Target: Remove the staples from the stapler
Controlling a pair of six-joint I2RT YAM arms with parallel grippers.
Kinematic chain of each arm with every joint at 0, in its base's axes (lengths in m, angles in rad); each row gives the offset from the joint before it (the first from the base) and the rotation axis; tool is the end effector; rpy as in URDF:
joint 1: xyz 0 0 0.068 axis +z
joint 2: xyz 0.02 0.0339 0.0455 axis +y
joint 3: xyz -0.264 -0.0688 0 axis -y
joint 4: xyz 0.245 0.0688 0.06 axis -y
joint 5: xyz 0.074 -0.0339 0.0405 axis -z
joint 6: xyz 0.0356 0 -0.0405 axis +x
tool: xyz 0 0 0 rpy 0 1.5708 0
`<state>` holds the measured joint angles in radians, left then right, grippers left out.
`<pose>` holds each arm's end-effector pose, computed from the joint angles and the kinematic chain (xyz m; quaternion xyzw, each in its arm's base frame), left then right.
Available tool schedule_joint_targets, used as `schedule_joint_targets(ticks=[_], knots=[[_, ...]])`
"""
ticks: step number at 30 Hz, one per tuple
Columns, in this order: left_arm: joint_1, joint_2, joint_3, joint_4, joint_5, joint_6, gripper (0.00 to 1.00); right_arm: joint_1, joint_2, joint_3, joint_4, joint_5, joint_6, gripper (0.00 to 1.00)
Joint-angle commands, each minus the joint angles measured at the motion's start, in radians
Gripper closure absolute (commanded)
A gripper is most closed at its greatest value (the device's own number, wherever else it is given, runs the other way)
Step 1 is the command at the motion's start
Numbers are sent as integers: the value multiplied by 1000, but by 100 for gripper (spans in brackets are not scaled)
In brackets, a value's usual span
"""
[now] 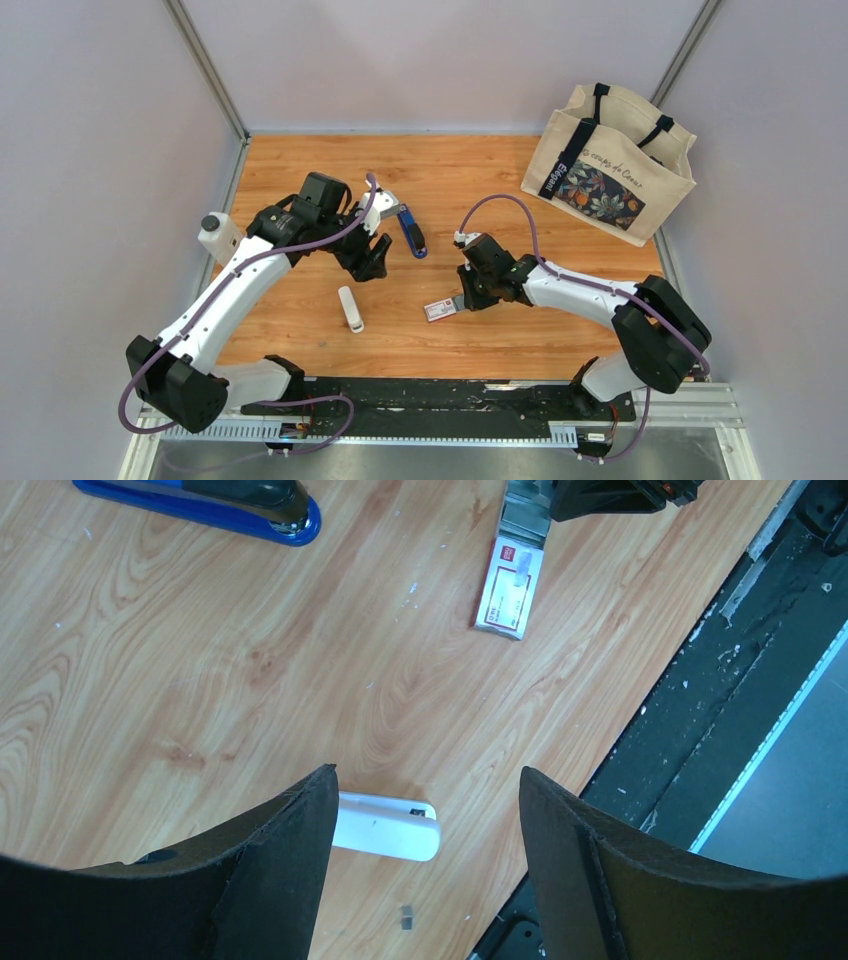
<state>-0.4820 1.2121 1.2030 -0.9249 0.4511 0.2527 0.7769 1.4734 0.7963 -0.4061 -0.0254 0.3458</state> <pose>0.2018 -0.1231 0.3332 0.3978 0.8388 -0.2459 0.2788 0.1949 0.1929 0.1727 -0.2105 0.9472 0.1389 0.1978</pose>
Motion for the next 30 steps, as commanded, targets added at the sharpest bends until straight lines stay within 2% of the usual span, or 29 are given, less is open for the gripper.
schedule_joint_targets(ticks=[1, 22, 30], knots=[[0, -29, -3, 4, 20, 25, 26, 4, 4, 38, 7, 13, -13, 84], [0, -45, -13, 8, 23, 30, 26, 7, 47, 58, 0, 24, -21, 79], [0, -48, -16, 8, 24, 30, 26, 7, 53, 60, 1, 54, -24, 73]])
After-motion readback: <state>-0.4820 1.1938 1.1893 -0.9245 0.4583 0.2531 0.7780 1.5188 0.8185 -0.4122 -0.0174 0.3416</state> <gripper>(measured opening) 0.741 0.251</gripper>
